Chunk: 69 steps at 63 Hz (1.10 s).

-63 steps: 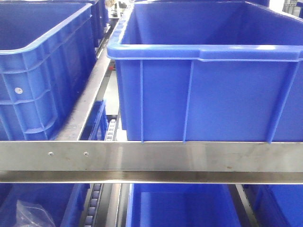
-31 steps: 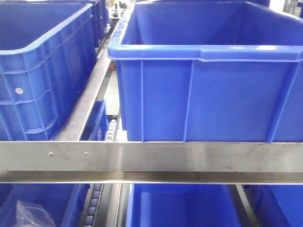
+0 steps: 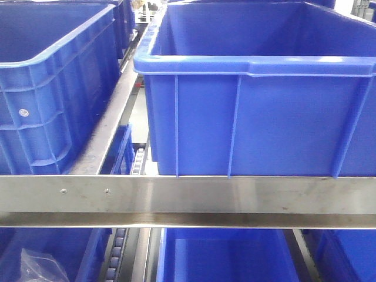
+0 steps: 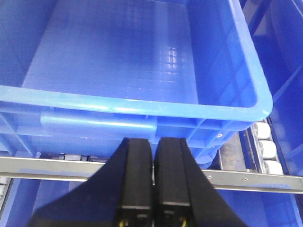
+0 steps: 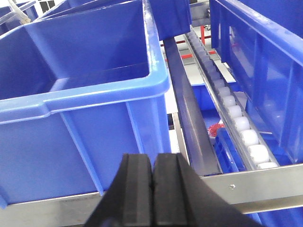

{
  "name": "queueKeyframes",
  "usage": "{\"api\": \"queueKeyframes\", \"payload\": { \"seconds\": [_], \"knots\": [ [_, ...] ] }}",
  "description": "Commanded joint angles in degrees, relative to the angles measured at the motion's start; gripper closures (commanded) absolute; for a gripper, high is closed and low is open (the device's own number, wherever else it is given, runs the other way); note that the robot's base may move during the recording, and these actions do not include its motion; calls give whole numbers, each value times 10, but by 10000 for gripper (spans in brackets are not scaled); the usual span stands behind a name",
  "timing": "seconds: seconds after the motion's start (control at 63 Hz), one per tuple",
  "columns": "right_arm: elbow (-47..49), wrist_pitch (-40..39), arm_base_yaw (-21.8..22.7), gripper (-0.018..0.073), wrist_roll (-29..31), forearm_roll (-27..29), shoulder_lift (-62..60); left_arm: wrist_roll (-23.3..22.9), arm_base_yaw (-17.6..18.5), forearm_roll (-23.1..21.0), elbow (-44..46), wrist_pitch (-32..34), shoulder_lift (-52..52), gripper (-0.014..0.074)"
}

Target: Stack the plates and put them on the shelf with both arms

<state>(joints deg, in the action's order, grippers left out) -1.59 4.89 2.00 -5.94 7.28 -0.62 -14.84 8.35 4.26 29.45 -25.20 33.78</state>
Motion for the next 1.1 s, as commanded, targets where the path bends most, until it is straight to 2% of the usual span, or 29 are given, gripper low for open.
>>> {"api": "queueKeyframes", "payload": {
  "seconds": [0.0, 0.826, 0.905, 0.985, 1.08],
  "knots": [
    [9, -55, 4, 503, 3, -1, -12, -4, 0, -1, 15, 46, 1, 505],
    [9, -55, 4, 503, 3, -1, -12, -4, 0, -1, 15, 46, 1, 505],
    [9, -55, 4, 503, 3, -1, -12, -1, 0, 37, 15, 46, -4, 505],
    [9, -55, 4, 503, 3, -1, -12, -1, 0, 33, 15, 53, -11, 505],
    [9, -55, 4, 503, 3, -1, -12, -1, 0, 41, -5, 94, -38, 505]
  ]
}}
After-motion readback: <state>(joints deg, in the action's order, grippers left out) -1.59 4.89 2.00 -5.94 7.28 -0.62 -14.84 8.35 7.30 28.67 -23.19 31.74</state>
